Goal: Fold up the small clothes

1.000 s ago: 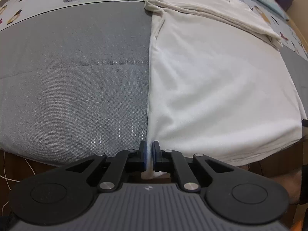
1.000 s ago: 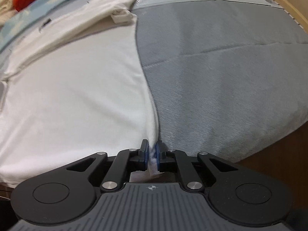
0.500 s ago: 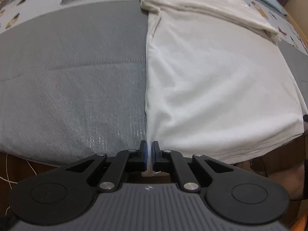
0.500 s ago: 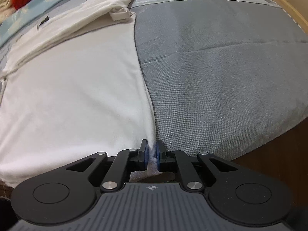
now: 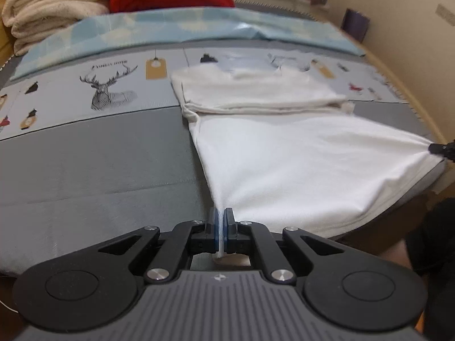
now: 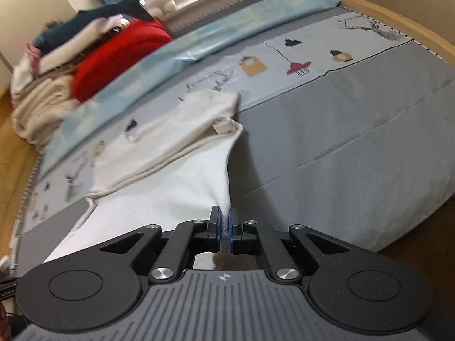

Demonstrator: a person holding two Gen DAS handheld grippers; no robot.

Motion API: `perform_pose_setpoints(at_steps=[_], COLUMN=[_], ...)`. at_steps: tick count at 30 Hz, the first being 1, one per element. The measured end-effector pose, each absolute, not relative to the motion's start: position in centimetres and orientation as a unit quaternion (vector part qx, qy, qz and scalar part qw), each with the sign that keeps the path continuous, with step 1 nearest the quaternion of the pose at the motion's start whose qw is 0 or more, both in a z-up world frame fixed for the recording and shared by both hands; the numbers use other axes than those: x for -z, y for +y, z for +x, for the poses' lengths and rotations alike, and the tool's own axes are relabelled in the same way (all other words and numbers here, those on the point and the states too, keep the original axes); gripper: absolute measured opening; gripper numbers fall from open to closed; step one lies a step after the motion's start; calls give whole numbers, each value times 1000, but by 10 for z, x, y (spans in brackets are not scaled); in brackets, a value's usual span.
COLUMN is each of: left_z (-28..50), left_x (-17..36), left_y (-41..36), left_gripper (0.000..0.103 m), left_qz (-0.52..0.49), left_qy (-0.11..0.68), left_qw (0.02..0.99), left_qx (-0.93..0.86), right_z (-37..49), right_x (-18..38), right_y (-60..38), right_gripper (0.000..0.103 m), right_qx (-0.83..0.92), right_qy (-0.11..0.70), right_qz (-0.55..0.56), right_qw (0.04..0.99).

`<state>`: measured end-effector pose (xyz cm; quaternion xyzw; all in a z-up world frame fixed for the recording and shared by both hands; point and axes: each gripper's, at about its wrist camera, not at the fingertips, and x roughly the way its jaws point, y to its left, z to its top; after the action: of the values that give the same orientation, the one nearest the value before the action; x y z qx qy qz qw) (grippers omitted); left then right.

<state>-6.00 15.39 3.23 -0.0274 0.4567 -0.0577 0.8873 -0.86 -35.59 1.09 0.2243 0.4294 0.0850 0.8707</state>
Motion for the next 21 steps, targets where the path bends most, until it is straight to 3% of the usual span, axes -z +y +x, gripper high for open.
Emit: perform_pose_setpoints(at_steps=[9,14,21], left_z=[-126,-52,93], left_x=[-77,-44,26], left_y=[168,185,216], left_gripper=[1,0,1], left_qz=[-46,-53,-80], left_qy=[441,452,480], left_qw=[888,886,873], left_qx=[123,92,23], right_z=[-84,-45,96], right_x=[-47,-40,4], right_y=[-380,-368,-324], right_gripper=[4,4,4], right_qx=[-118,-116,-83], right_qy=[422,429,446], right_qz=[248,234,158], right_qw=[864,865,877])
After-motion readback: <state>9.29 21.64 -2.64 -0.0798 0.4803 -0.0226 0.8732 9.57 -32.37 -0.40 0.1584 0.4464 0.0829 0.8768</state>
